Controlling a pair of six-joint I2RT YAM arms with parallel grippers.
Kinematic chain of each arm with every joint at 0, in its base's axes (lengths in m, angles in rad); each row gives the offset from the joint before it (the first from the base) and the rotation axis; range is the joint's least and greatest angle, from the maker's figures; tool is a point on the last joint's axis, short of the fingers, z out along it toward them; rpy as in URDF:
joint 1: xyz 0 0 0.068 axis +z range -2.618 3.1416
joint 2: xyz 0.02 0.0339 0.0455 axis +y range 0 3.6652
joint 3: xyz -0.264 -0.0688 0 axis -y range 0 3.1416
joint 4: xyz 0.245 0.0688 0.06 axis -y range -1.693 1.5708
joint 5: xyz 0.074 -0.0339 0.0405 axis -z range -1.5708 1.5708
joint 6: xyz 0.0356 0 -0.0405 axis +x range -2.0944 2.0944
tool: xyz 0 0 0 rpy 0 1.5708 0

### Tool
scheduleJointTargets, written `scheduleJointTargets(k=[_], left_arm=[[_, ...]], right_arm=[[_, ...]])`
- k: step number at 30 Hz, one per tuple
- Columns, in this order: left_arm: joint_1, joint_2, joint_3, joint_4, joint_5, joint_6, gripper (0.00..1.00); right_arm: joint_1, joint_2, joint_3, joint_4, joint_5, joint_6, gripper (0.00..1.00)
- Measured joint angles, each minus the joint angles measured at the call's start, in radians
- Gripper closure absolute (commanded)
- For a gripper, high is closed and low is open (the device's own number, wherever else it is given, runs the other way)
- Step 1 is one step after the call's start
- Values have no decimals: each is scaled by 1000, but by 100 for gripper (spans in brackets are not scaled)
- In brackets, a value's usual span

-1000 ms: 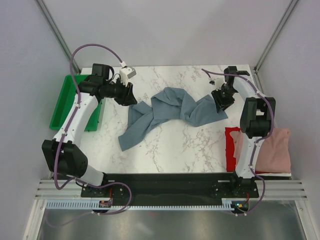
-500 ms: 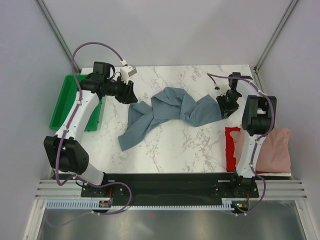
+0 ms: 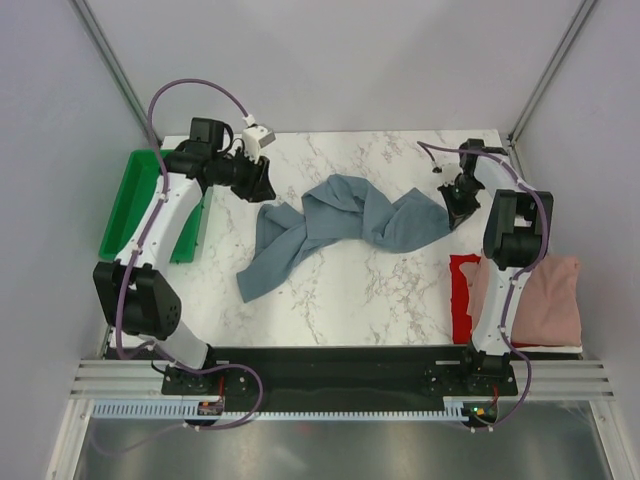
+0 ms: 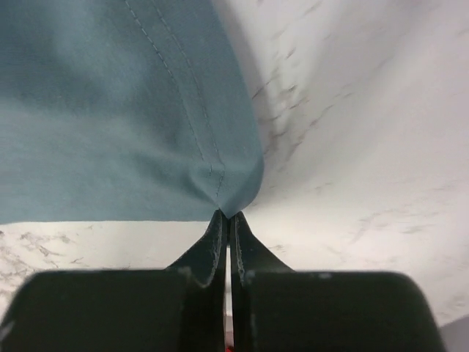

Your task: Fold and stack the t-shirts

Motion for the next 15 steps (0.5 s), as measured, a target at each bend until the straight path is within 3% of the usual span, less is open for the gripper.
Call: scheduleJointTargets(k=[8, 15], left_arm=[[0, 322, 227, 12, -99, -1, 53], [-2, 629, 502, 13, -101, -13, 52]], right_arm=[[3, -26, 298, 32, 57, -40, 100], [23, -145, 332, 49, 97, -87, 100]])
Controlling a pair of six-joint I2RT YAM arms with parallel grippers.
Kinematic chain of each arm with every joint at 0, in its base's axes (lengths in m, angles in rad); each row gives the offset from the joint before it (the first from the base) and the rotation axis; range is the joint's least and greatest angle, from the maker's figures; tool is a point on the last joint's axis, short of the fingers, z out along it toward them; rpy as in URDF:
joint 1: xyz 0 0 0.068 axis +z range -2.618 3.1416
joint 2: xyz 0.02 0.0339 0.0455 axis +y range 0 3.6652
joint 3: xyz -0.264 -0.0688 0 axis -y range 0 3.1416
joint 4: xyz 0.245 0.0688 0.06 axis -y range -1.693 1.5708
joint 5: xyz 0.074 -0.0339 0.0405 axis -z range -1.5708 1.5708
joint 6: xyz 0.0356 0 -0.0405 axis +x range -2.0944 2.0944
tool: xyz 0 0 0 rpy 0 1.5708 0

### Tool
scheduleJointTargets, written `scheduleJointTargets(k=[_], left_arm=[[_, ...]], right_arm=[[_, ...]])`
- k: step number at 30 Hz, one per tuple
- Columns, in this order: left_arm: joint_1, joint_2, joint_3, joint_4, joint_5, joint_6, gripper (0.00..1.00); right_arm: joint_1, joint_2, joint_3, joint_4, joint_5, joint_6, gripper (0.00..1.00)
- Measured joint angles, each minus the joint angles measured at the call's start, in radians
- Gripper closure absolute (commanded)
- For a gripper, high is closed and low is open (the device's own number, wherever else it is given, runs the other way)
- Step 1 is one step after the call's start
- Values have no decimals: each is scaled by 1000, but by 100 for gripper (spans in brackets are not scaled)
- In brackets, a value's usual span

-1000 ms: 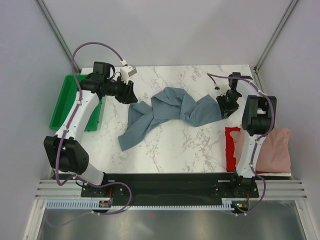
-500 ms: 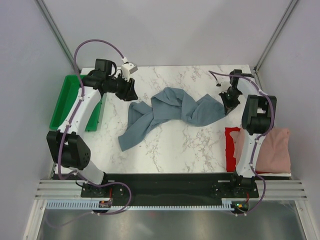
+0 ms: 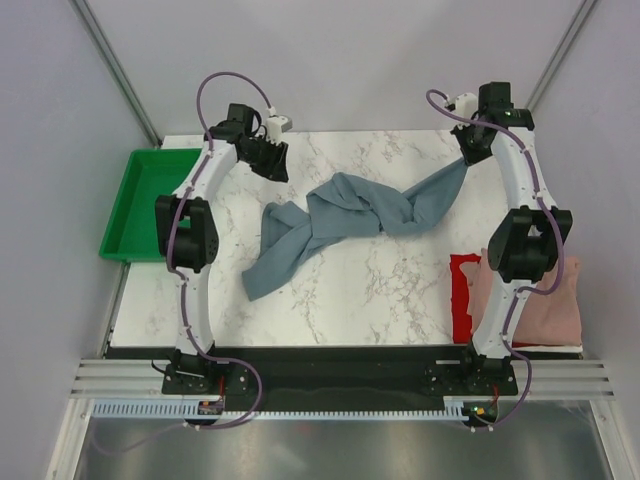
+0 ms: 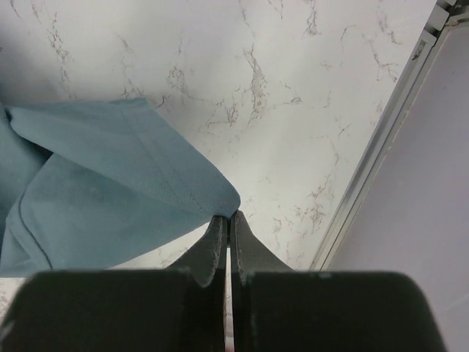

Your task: Fold and stack the t-shirts

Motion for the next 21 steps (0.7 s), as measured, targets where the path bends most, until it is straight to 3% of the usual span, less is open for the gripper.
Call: scheduleJointTargets(k=[14, 21], left_arm=[[-39, 191, 86, -23, 89, -7, 48], [-76, 252, 141, -24, 49, -18, 50]], right_arm=[[5, -6, -7, -4, 26, 8, 100], [11, -6, -8, -5, 35, 9, 100]])
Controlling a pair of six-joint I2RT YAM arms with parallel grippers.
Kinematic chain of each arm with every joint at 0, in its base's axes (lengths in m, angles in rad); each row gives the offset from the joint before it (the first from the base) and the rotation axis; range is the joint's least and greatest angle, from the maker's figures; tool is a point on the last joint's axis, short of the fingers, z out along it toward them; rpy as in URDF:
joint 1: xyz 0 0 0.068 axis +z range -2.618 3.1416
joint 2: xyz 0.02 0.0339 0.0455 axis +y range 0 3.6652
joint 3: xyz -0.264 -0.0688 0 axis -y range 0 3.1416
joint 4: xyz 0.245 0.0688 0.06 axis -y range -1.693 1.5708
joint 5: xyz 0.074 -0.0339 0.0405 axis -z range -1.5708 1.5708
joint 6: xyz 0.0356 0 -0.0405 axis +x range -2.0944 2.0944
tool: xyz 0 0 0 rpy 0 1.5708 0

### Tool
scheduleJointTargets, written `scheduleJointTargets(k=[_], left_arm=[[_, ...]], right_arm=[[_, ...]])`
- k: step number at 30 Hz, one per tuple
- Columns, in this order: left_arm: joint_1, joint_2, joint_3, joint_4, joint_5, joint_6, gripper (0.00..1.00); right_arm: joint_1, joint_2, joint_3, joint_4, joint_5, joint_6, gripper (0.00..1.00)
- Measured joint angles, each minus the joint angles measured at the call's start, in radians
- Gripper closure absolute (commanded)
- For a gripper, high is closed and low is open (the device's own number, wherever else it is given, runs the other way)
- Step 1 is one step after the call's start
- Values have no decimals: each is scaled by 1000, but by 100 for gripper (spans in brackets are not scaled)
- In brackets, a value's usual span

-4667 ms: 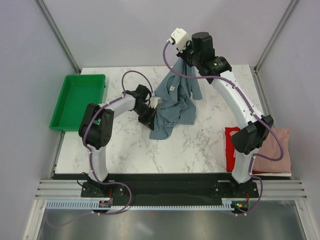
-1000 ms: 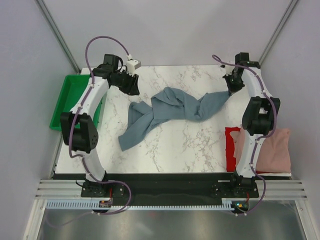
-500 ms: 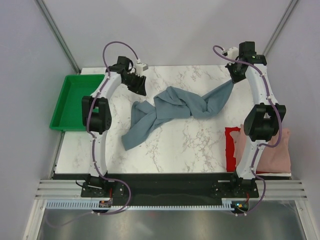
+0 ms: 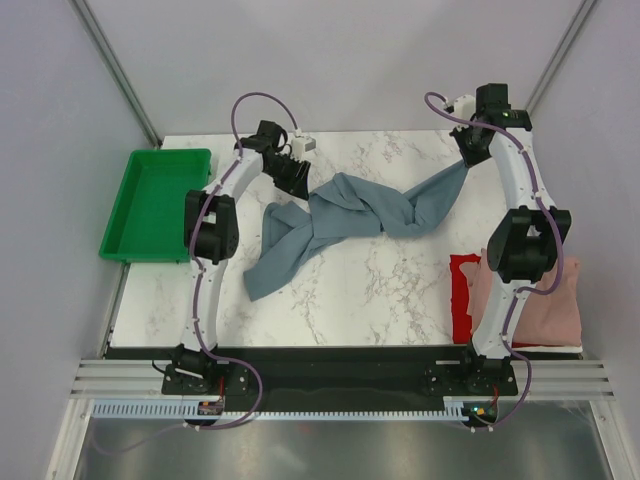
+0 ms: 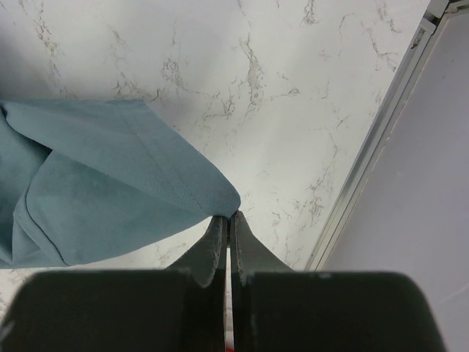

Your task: Fold and stack the t-shirts

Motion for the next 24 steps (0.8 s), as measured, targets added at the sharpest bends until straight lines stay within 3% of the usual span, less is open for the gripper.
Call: scheduleJointTargets(k=[10, 24], left_arm=[[77, -32, -23, -28, -110, 0, 43], [67, -13, -22, -138, -37, 10, 44]], right_arm=[[1, 3, -27, -1, 6, 0, 100], [6, 38, -22, -1, 6, 0, 100]])
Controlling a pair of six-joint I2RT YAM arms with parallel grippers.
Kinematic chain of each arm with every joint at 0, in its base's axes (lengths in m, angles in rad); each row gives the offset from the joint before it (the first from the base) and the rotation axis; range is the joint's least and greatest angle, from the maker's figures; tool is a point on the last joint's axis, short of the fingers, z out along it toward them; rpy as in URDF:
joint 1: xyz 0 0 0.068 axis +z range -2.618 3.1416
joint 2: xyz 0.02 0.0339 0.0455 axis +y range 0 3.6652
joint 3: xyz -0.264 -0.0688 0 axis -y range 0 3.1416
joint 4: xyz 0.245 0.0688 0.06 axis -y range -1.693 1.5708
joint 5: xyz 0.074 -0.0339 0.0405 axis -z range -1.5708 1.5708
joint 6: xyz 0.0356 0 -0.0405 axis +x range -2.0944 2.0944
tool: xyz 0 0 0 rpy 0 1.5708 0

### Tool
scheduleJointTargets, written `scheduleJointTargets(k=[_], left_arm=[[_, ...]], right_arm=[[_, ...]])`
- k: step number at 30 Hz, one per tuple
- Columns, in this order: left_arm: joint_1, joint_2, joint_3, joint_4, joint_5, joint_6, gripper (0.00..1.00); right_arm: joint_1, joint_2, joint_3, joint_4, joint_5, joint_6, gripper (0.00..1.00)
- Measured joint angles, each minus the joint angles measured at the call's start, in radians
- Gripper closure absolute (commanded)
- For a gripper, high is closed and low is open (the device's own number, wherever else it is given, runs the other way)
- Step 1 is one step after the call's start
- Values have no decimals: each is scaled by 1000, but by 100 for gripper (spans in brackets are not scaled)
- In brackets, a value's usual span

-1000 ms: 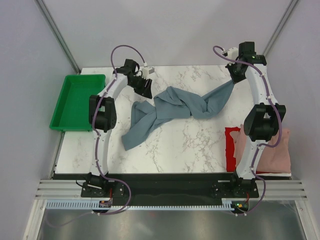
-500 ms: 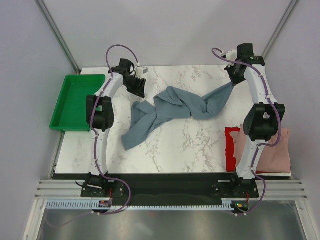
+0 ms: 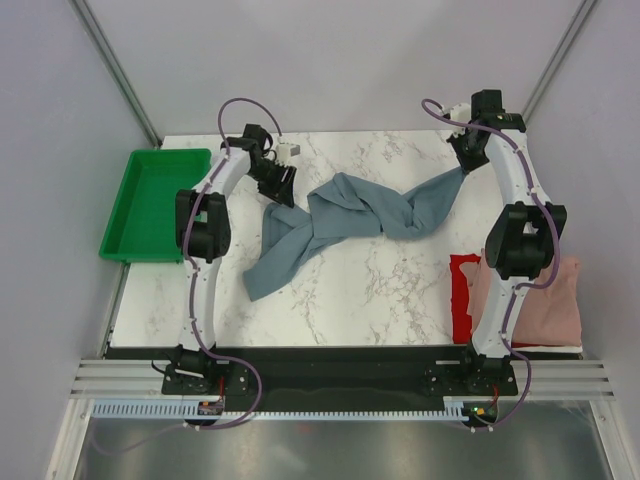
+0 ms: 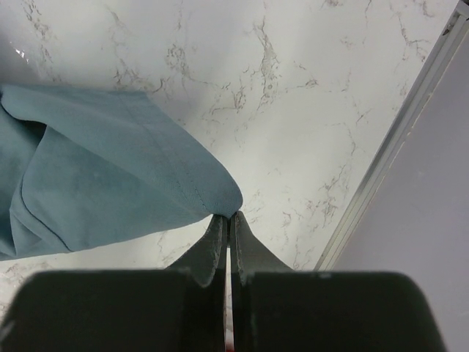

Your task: Fold and stack the t-shirts

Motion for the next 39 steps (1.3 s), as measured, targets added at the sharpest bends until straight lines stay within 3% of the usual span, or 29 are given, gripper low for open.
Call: scheduleJointTargets(k=[2, 6, 9, 12, 19, 28, 30, 32, 36, 39], left_arm=[[-5, 8, 7, -12, 5, 0, 49], [-6, 29, 22, -30, 15, 4, 77], [-5, 41, 40, -34, 14, 0, 91], [-3, 41, 69, -31, 12, -4, 98], [28, -23, 207, 14, 14, -26, 98], [135, -422, 206, 108, 26, -58, 98], [155, -541, 177, 135, 42, -61, 98], [170, -698, 57, 174, 56, -58, 98], [174, -1072, -402, 219, 72, -38, 98], [166, -1149, -562, 222, 85, -16, 98]], right_arm=[[0, 0, 0, 0, -1, 0, 100], [0, 0, 0, 0, -2, 4, 100], [2, 3, 6, -2, -5, 5, 100], [6, 28, 59, -7, -5, 3, 100], [37, 128, 343, 17, 8, -26, 100], [85, 0, 279, 268, 45, -60, 100], [84, -91, 198, 328, 42, -60, 100], [78, -254, 1, 426, 18, -65, 100], [71, -655, -546, 567, -29, -108, 100], [73, -647, -601, 604, -45, -112, 100]])
